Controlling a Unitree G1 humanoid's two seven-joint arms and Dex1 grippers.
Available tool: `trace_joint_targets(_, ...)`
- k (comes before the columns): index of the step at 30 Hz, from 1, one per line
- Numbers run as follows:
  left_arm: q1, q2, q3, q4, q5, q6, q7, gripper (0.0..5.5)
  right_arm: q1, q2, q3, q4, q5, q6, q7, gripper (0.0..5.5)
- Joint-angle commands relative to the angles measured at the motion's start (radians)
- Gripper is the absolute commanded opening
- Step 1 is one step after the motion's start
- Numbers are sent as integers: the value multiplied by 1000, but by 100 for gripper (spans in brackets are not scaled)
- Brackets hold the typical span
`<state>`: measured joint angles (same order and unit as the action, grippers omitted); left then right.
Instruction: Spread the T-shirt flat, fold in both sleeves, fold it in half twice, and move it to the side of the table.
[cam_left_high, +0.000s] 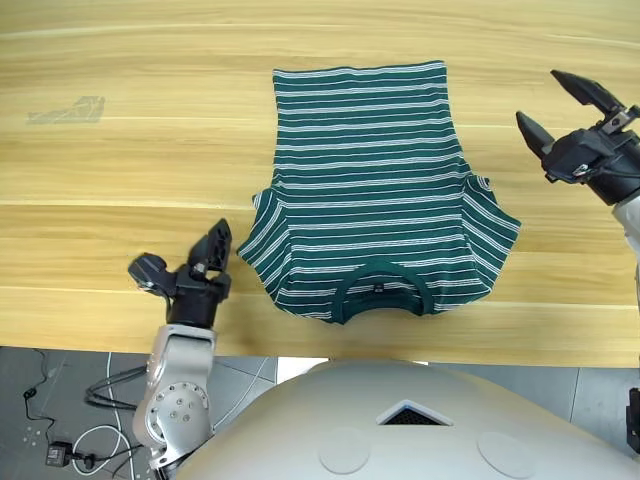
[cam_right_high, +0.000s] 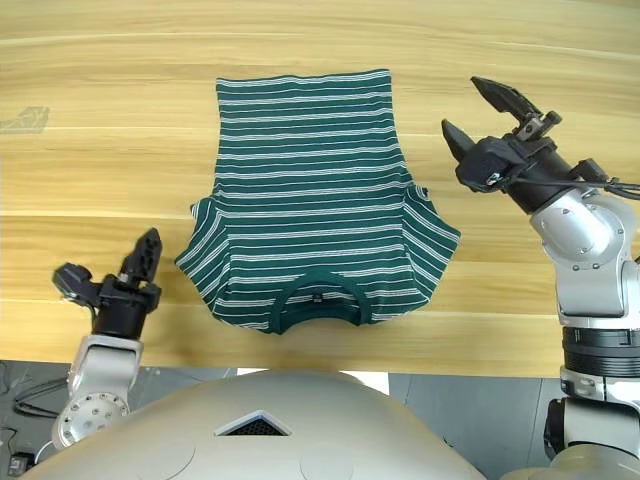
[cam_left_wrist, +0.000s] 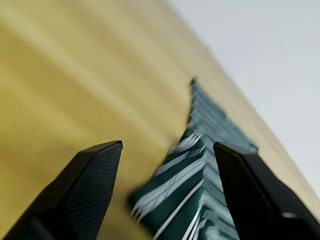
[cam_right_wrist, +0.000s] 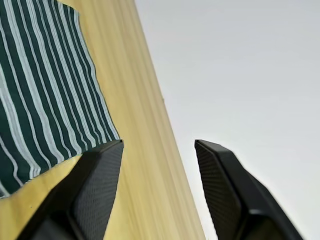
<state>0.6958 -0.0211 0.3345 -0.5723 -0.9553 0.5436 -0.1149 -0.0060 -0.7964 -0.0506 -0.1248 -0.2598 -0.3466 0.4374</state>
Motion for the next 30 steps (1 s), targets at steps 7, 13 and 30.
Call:
trace_joint_targets(7, 111, 12, -48, 22, -46, 70, 42, 338, -9, 7, -3, -17, -9, 17, 3, 263)
trace_joint_targets(13, 100, 25, -79, 18, -47, 68, 48, 291, 1, 13, 1, -9, -26, 10, -11, 263)
trace_joint_targets(30, 18, 53, -103, 102, 46, 9, 34, 3, 34, 36, 13, 31, -81, -21, -52, 263)
